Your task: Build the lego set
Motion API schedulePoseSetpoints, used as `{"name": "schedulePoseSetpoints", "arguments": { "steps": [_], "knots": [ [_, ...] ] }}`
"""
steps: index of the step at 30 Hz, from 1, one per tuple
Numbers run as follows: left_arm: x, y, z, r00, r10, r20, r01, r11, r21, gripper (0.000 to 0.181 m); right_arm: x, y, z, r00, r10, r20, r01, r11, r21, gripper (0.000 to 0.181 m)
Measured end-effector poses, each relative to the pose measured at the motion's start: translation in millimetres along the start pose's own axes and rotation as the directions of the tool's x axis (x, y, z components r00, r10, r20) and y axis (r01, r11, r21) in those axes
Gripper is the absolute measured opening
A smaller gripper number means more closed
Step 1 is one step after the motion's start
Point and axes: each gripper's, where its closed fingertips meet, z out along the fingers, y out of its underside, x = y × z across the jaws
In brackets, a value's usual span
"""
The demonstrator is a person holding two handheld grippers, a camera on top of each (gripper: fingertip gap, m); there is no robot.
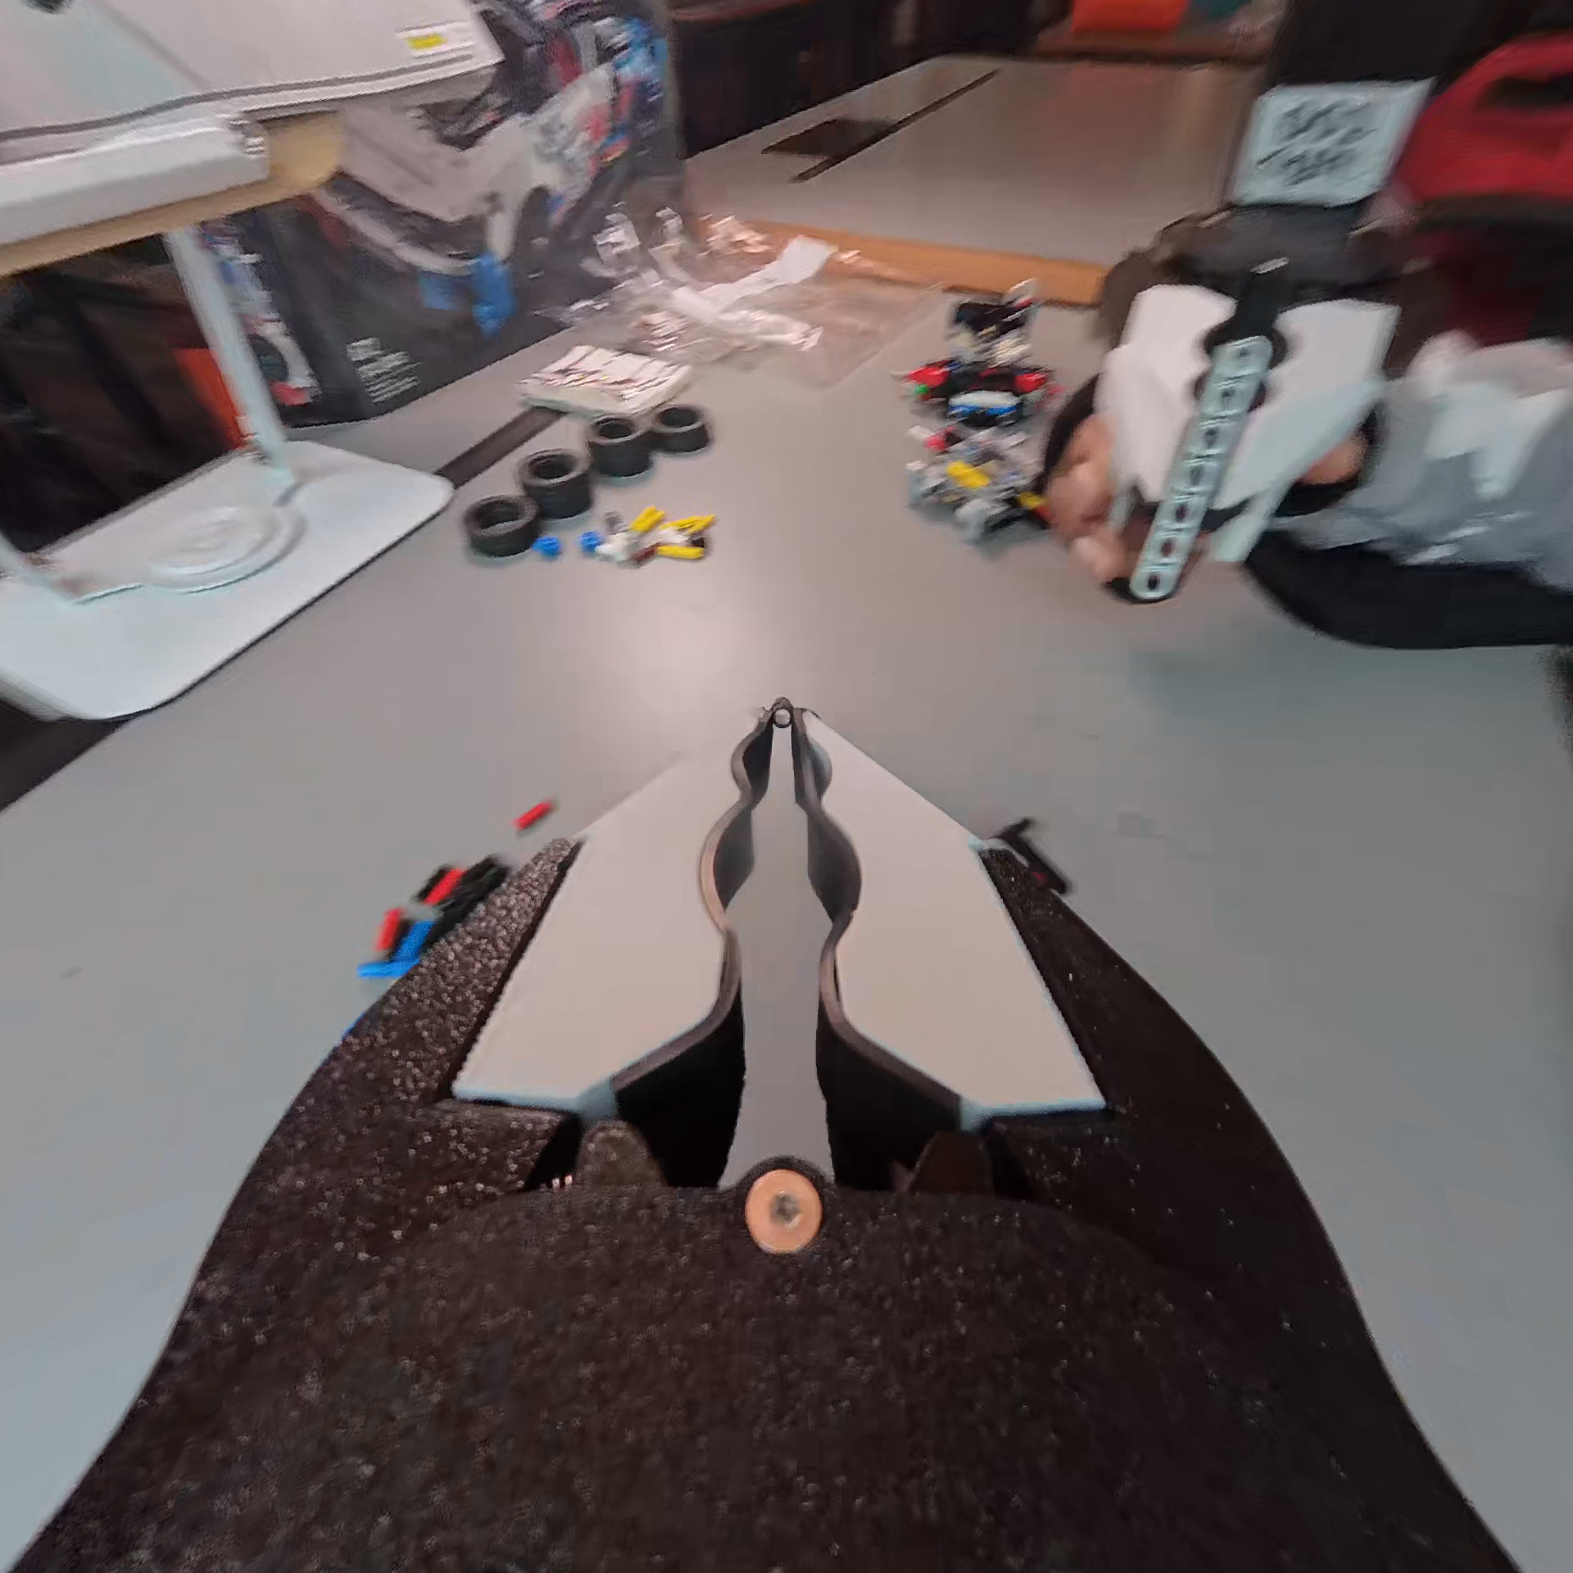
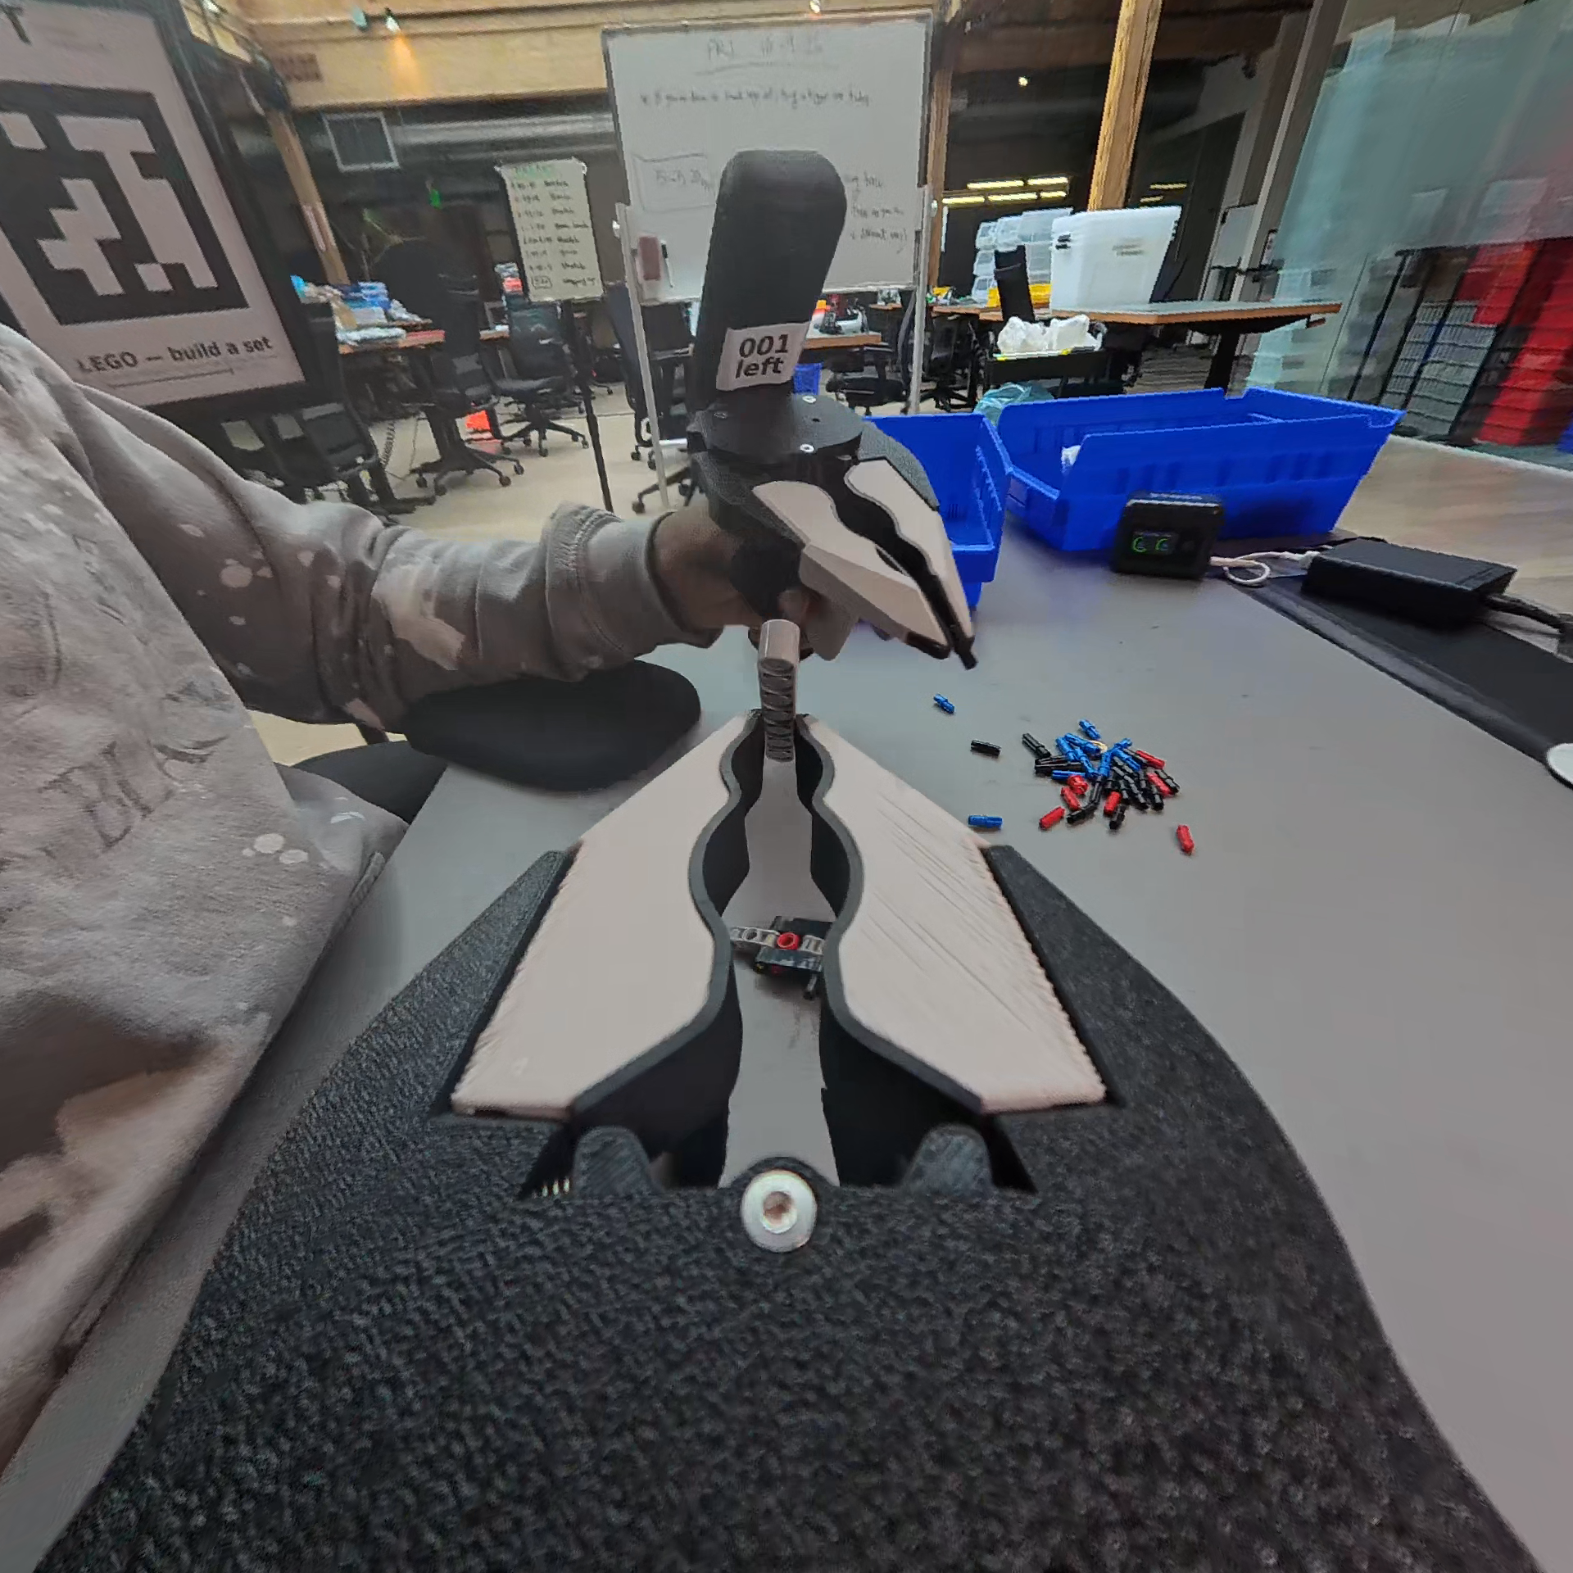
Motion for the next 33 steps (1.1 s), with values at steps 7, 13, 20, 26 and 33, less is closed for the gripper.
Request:
{"name": "schedulePoseSetpoints", "arguments": {
  "steps": [7, 13, 20, 26, 33],
  "knots": [
    [-76.8, 76.5, 24.9, 0.947, 0.137, 0.289, -0.027, 0.935, -0.353, 0.009, 22.5, 43.9, 11.0, 0.986, -0.09, -0.141, 0.065, 0.983, -0.173, 0.006],
    [27.1, 16.9, 30.6, 0.986, 0.052, -0.157, -0.059, 0.997, -0.042, 0.038, 13.5, 32.9, 18.2, 0.994, -0.031, -0.105, 0.023, 0.996, -0.083, 0.006],
    [92.3, -1.3, 29.1, 0.915, 0.045, -0.4, -0.032, 0.999, 0.037, 0.009, -3.1, 17.4, 20.5, 0.999, 0.042, -0.015, -0.041, 0.999, 0.019, 0.006],
    [78.9, -4.2, 24.2, 0.942, 0.079, -0.327, -0.076, 0.997, 0.022, 0.008, 5.8, 20.2, 21.8, 0.996, 0.065, -0.062, -0.065, 0.998, 0.0, 0.001],
    [-133.8, -20.5, -123.1, 0.66, 0.194, 0.726, -0.077, 0.979, -0.191, 0.008, 36.0, 35.1, 8.4, 0.975, -0.007, -0.224, -0.024, 0.991, -0.134, 0.02]
  ]
}}
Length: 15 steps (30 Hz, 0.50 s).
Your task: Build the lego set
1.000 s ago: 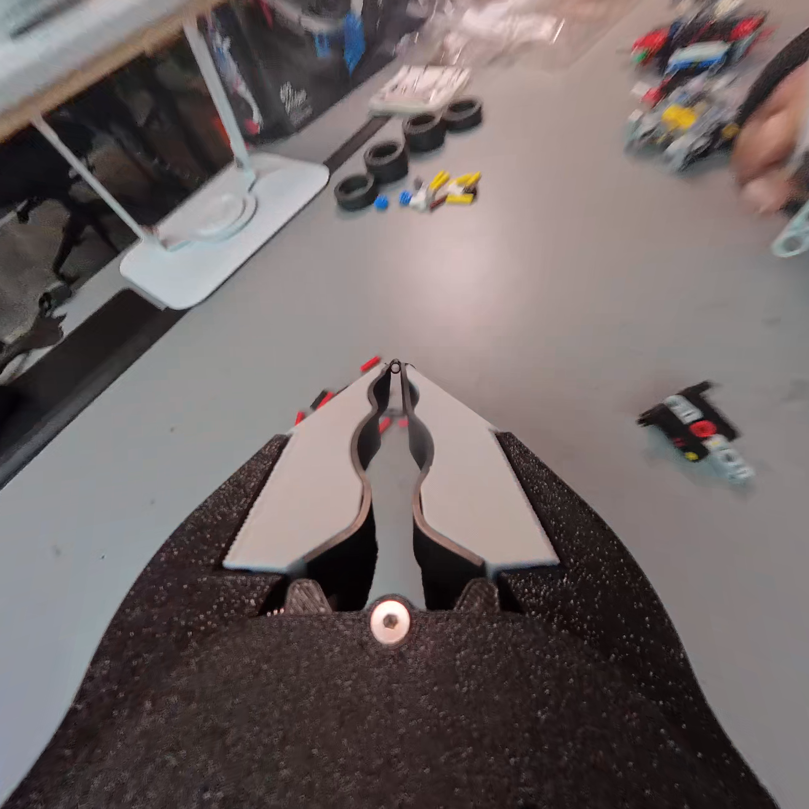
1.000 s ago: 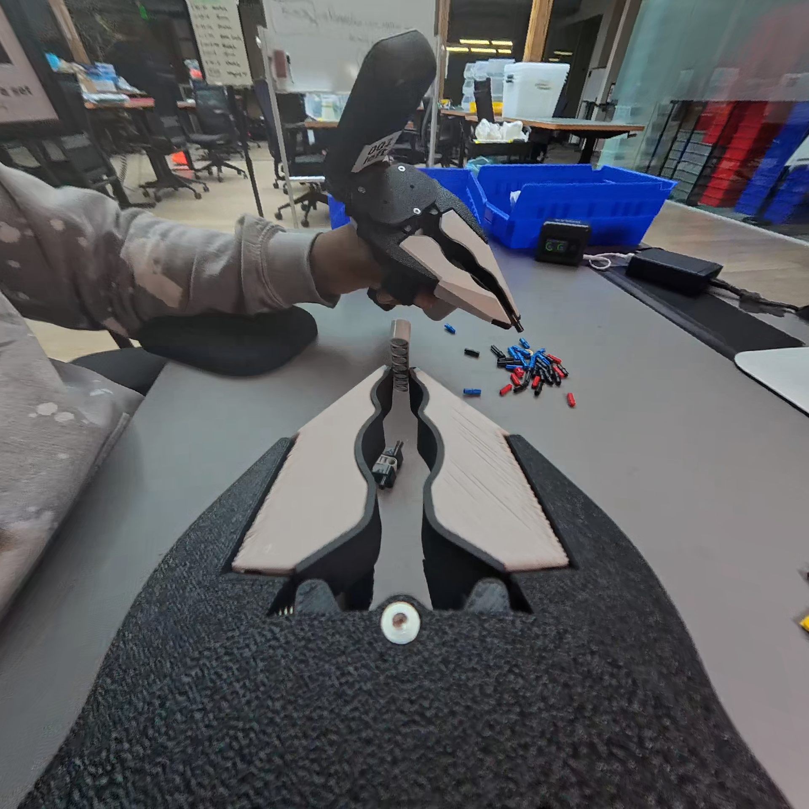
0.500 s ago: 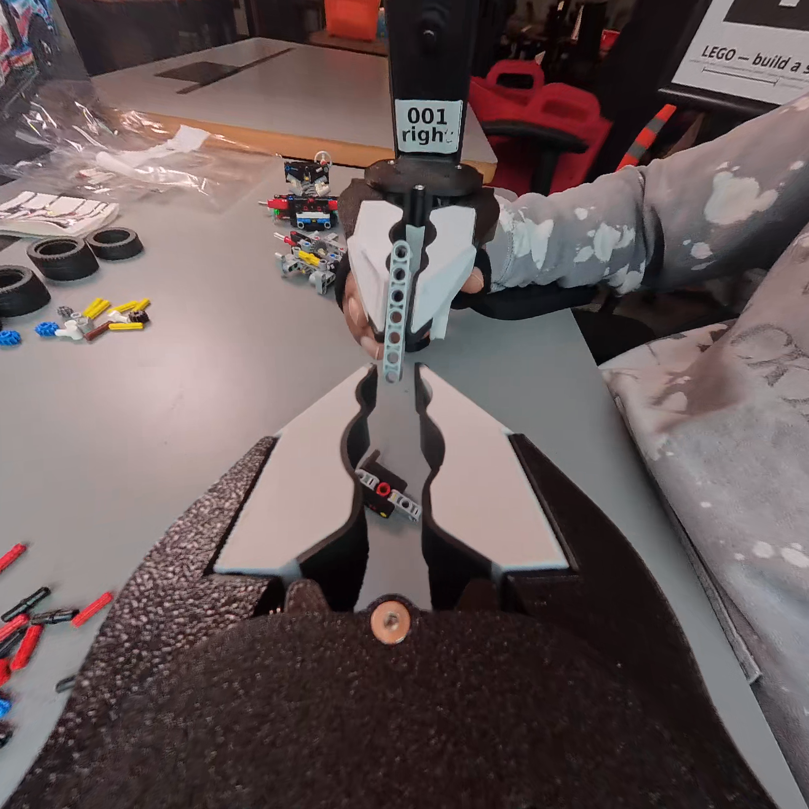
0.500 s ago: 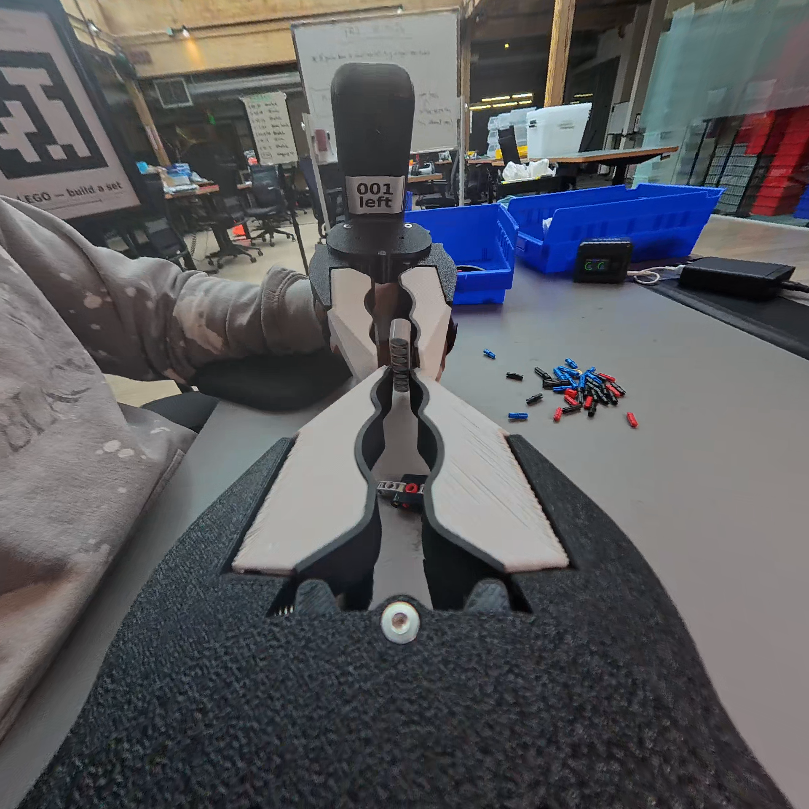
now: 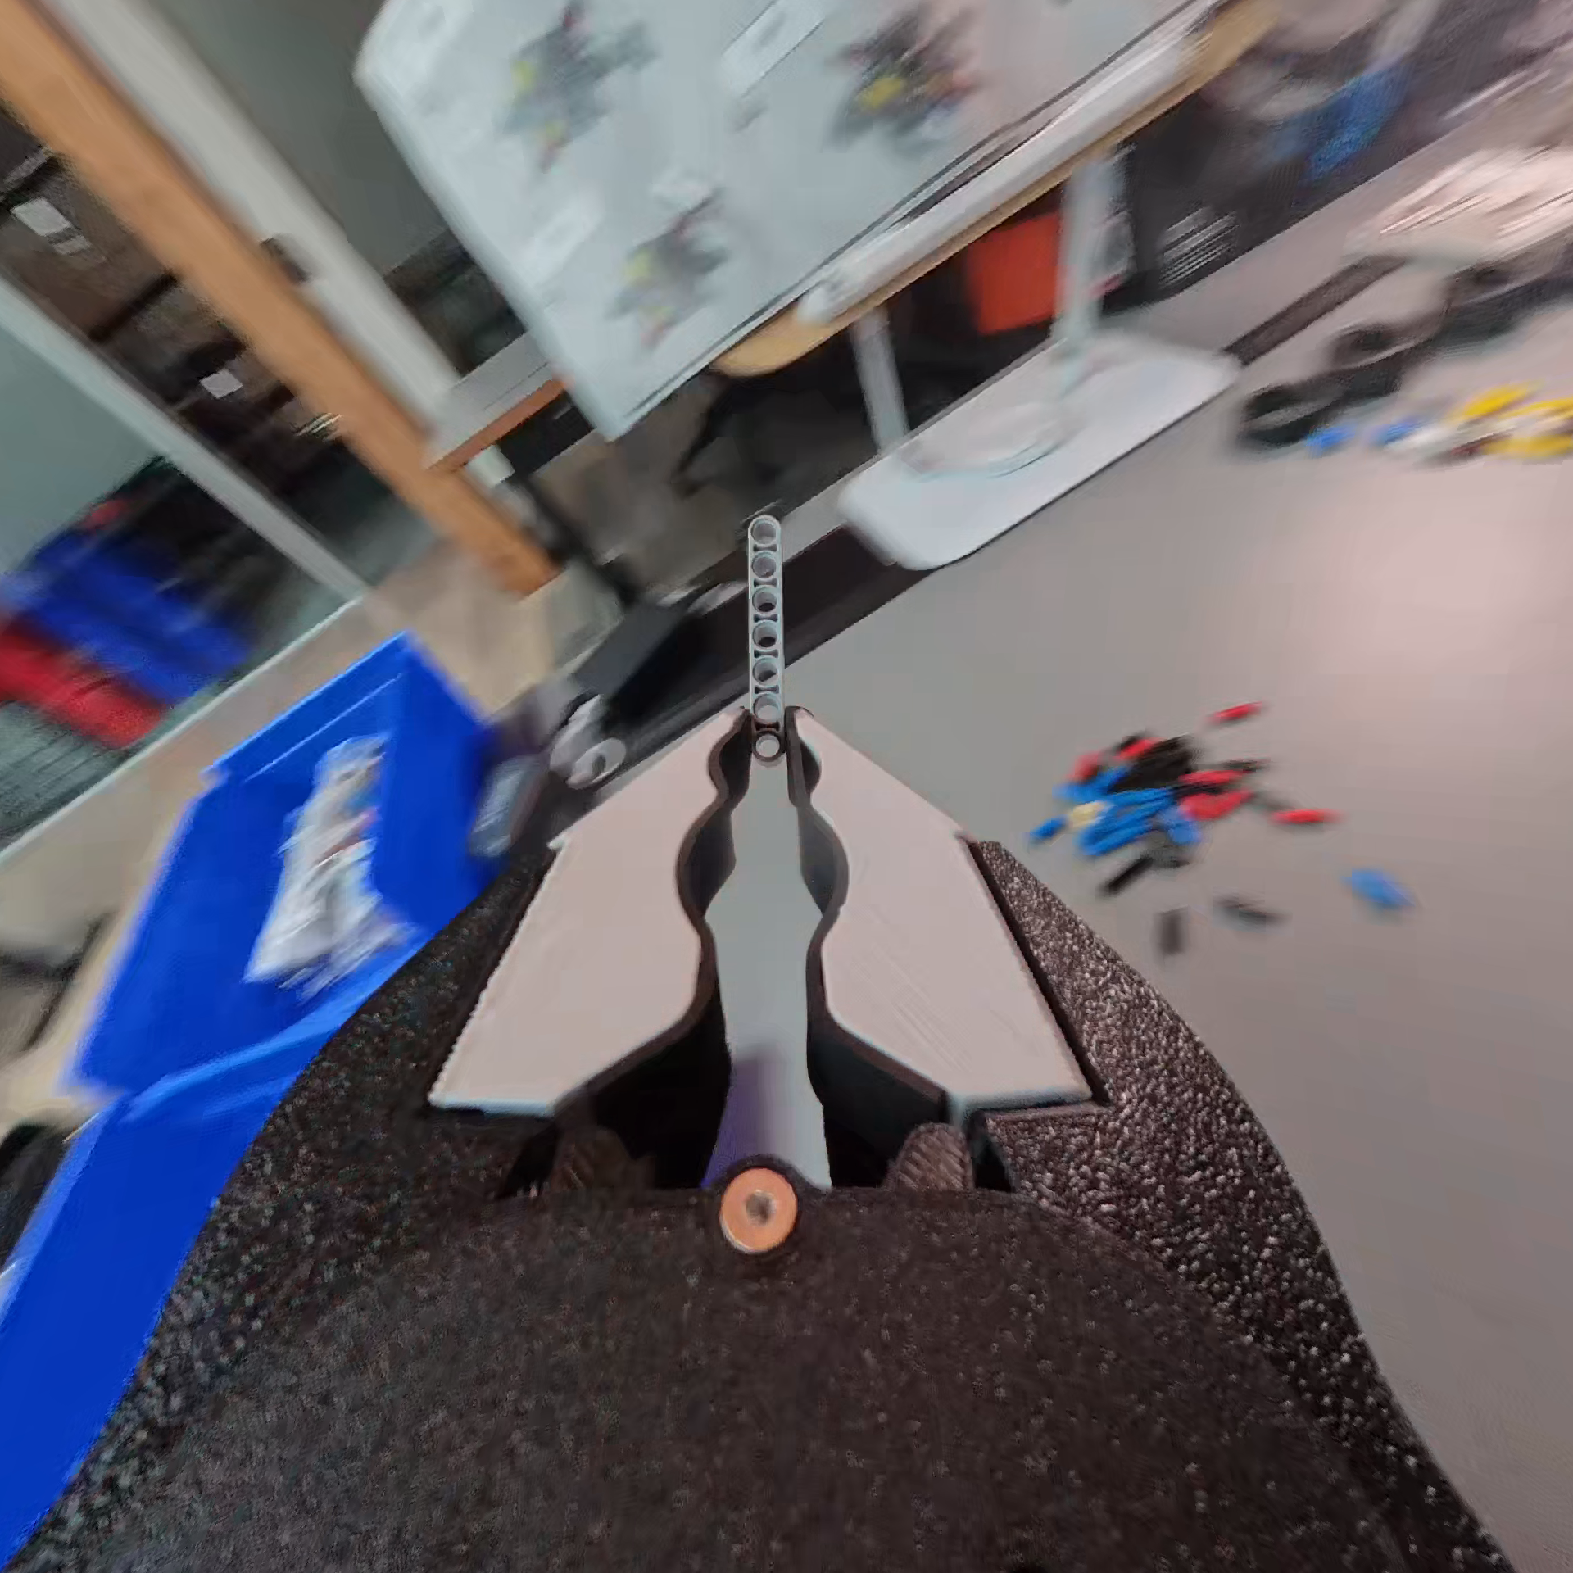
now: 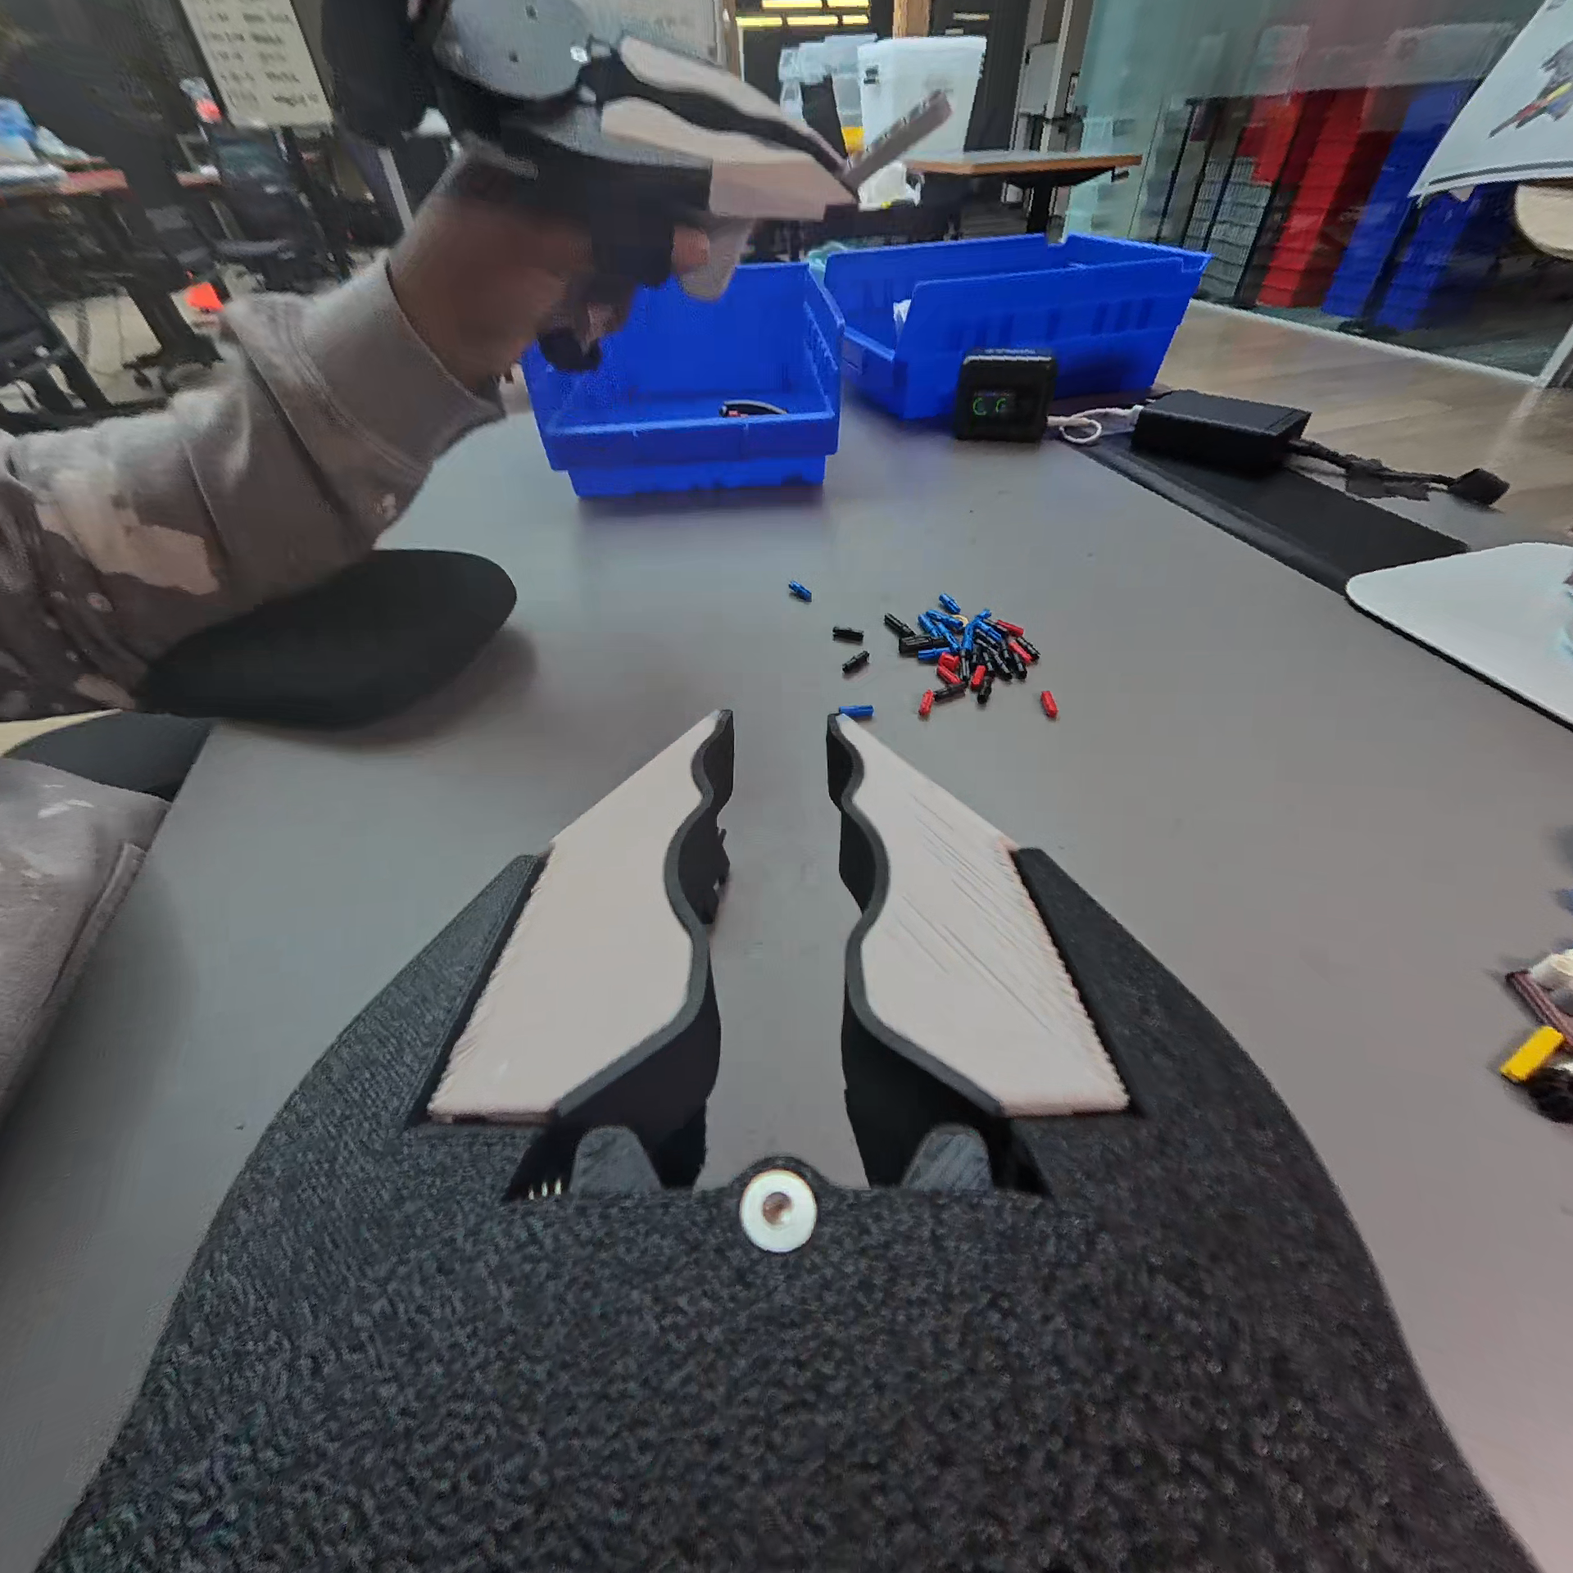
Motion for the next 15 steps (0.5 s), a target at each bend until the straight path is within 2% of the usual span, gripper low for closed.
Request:
{"name": "schedulePoseSetpoints", "arguments": {
  "steps": [1, 2, 3, 5, 7, 10, 15],
  "knots": [
    [-40.7, 20.6, -6.6, 0.987, 0.041, 0.155, -0.022, 0.993, -0.12, 0.007, 0.3, 4.7, 1.2, 1.0, -0.026, -0.008, 0.026, 0.999, -0.031, 0.021],
    [-72.3, 47.7, -15.0, 0.966, 0.081, 0.247, -0.011, 0.962, -0.273, 0.007, -0.1, 8.7, 2.8, 0.999, -0.046, -0.013, 0.045, 0.997, -0.056, 0.021],
    [-93.8, 78.0, -24.1, 0.955, 0.085, 0.283, 0.043, 0.907, -0.419, 0.008, -1.7, 13.1, 4.9, 0.998, -0.06, -0.008, 0.06, 0.995, -0.083, 0.021],
    [-112.4, 116.7, -37.1, 0.957, -0.032, 0.288, 0.186, 0.83, -0.526, 0.007, -7.3, 23.7, 9.0, 0.996, -0.091, 0.016, 0.093, 0.985, -0.144, 0.021],
    [-116.8, 150.6, -51.5, 0.957, -0.116, 0.267, 0.265, 0.726, -0.634, 0.008, -14.2, 33.2, 11.8, 0.992, -0.122, 0.046, 0.128, 0.972, -0.195, 0.022],
    [-108.8, 185.5, -59.4, 0.955, -0.211, 0.207, 0.294, 0.617, -0.73, 0.009, -25.4, 51.7, 14.4, 0.985, -0.135, 0.111, 0.162, 0.942, -0.293, 0.024],
    [-110.5, 203.5, -59.7, 0.95, -0.223, 0.219, 0.31, 0.587, -0.748, 0.022, -29.3, 75.9, 15.1, 0.972, -0.193, 0.13, 0.231, 0.878, -0.42, 0.024]
  ]
}}
